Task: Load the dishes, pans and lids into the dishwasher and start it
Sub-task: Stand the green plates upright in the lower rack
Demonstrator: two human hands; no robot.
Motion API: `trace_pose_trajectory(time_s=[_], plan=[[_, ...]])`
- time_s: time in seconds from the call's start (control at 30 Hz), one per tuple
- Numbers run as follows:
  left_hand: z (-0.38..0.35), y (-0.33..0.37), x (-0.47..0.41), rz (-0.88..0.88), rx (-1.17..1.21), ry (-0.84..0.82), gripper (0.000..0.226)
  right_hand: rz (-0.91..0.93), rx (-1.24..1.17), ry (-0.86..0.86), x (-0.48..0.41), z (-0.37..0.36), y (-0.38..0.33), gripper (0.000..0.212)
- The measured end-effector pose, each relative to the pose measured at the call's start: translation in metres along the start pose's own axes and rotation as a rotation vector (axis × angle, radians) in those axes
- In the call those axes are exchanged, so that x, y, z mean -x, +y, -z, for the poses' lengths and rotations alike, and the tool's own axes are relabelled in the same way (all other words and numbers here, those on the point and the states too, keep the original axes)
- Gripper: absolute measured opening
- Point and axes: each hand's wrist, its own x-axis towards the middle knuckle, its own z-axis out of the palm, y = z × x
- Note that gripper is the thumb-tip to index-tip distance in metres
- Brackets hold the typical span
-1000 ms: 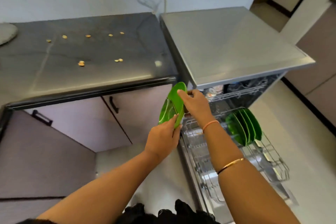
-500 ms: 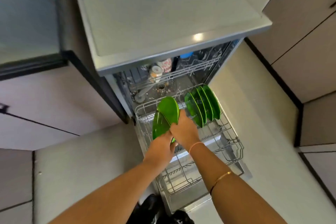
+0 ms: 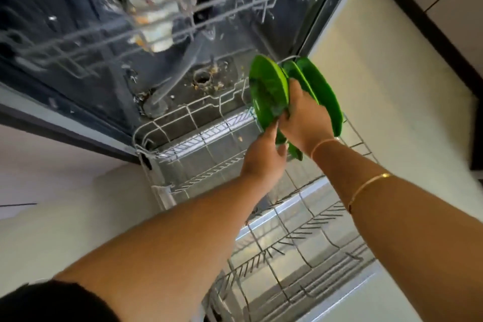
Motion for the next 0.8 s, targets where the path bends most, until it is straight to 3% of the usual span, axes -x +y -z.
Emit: trace_pose_trajectory(time_s=[0.3, 0.47, 0.7, 0.8], plan=[[-0.028, -0.037, -0.041, 0.142, 0.134, 0.102, 0.040, 0.013, 0.160, 0.034, -0.030, -0.054, 0.023, 0.068], [-0.030, -0.054, -0.048, 0.160, 0.218, 0.170, 0.032, 0.016, 0.188, 0.034, -0.033, -0.078, 0.024, 0.060], [-0.025, -0.070, -0.053, 0.223, 0.244, 0.191, 0.031, -0.156, 0.098, -0.038, -0.041, -0.106, 0.026, 0.041], [-0.025, -0.075, -0.053, 0.250, 0.225, 0.194, 0.031, -0.197, 0.026, -0.045, -0.034, -0.115, 0.031, 0.046]])
